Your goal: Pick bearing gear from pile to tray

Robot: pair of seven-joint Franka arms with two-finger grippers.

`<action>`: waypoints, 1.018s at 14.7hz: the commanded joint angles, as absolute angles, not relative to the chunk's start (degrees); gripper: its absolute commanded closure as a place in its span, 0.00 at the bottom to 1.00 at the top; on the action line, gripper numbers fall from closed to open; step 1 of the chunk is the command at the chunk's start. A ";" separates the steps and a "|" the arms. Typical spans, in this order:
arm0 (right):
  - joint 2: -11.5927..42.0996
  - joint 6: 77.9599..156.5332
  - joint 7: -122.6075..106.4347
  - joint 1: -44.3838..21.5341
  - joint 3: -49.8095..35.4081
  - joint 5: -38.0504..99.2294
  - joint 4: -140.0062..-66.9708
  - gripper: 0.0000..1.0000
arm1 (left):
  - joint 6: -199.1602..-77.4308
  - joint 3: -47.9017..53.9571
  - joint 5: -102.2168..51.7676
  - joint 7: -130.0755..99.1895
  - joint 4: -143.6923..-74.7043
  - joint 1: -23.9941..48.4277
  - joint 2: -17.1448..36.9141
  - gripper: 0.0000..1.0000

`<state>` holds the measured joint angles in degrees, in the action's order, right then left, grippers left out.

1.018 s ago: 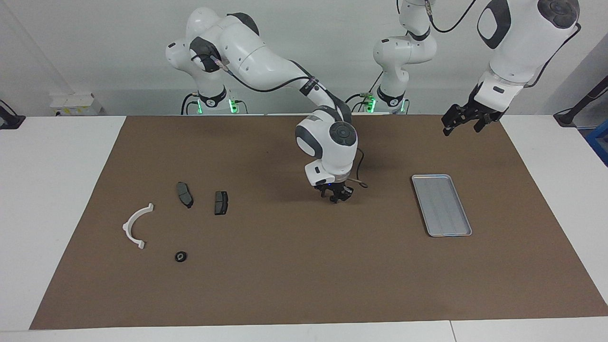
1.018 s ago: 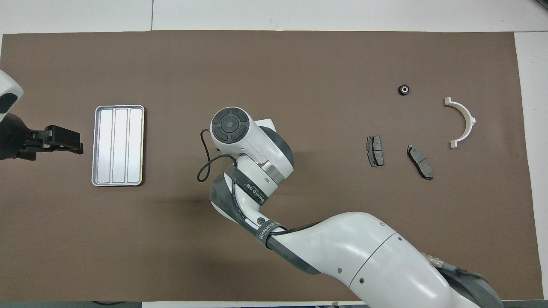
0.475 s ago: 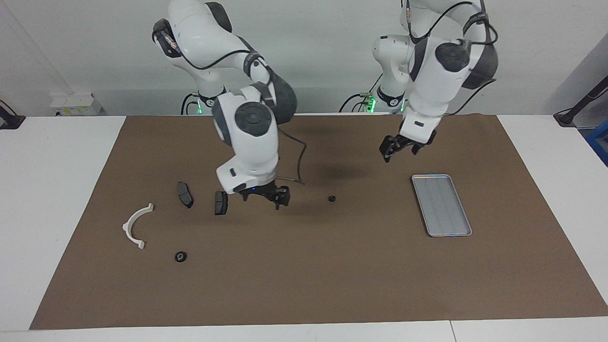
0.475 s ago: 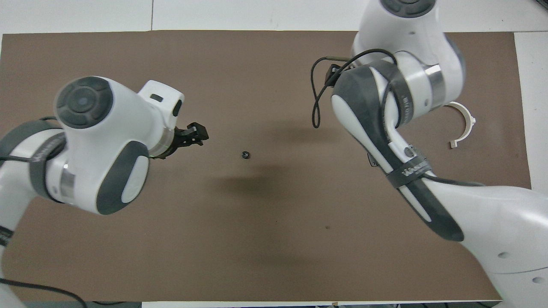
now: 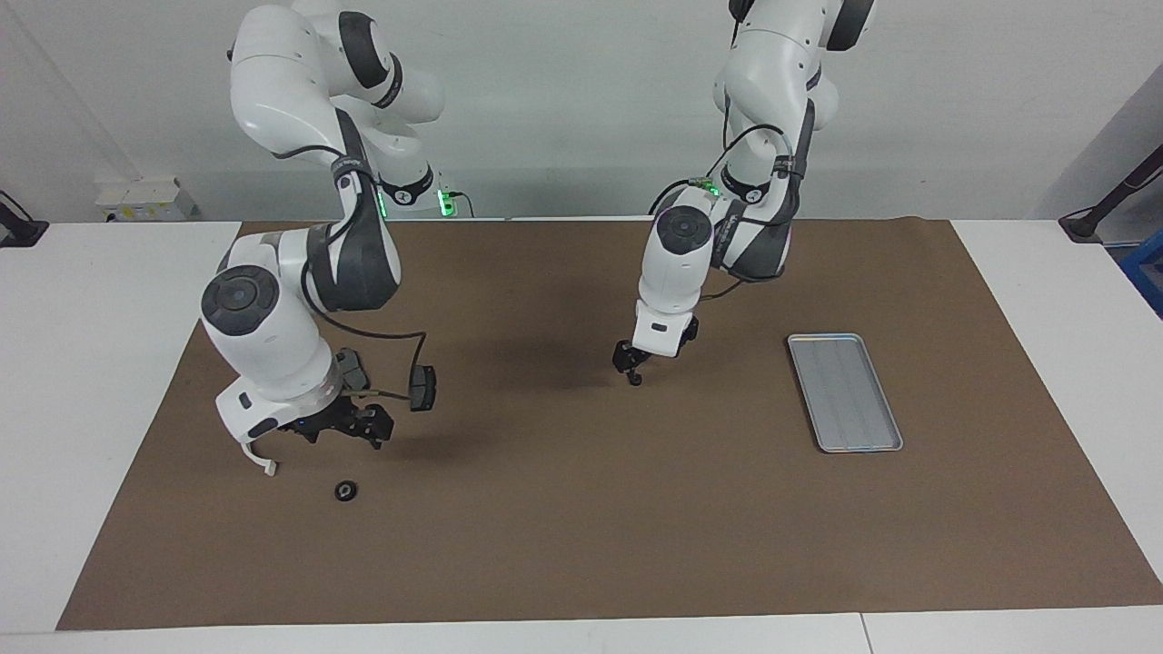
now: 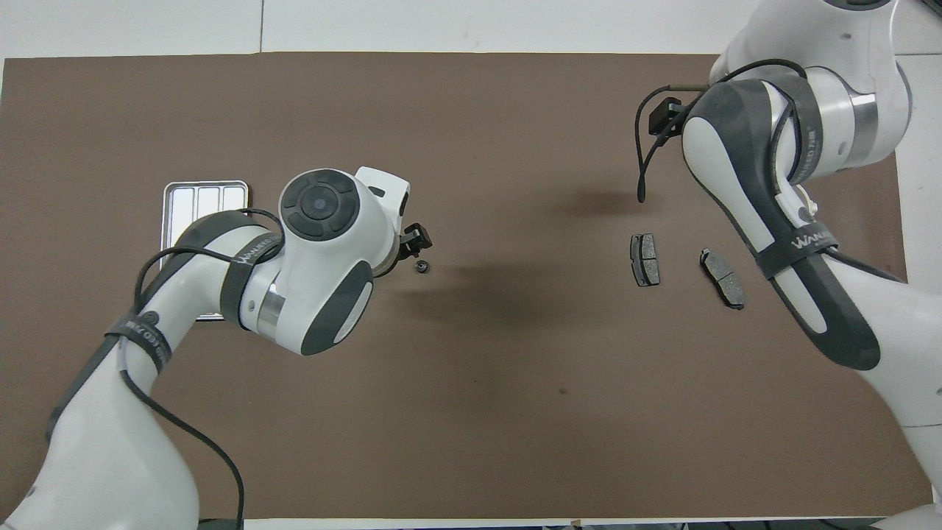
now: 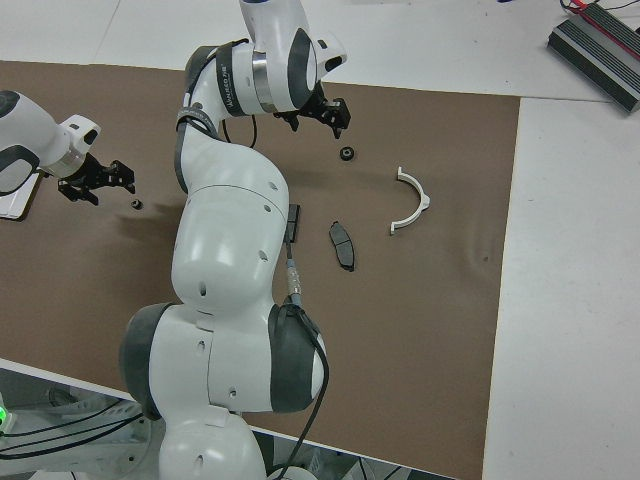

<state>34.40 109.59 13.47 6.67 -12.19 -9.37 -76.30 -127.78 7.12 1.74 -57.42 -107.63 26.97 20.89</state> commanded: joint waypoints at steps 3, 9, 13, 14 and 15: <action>38.05 117.94 11.43 8.97 -13.10 -12.83 -79.89 0.00 | -132.71 6.24 3.08 -61.17 -108.45 28.04 22.05 0.05; 39.90 122.60 11.43 8.96 -13.10 -13.36 -81.03 0.00 | -133.42 6.15 3.08 -61.26 -109.42 28.74 22.24 0.18; 40.08 125.86 11.34 9.23 -13.10 -13.36 -83.40 0.00 | -136.32 6.15 3.08 -61.44 -111.09 28.74 22.24 0.21; 40.08 125.86 11.34 9.23 -13.10 -13.36 -83.41 0.00 | -136.23 6.15 3.08 -61.44 -110.83 28.74 22.24 0.23; 40.08 125.86 11.34 9.23 -13.10 -13.36 -83.50 0.00 | -136.32 6.15 2.99 -61.44 -110.83 28.74 22.24 0.32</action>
<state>40.38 124.50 12.03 8.39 -12.33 -11.70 -82.23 -134.72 6.99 1.77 -60.06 -109.98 27.90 22.50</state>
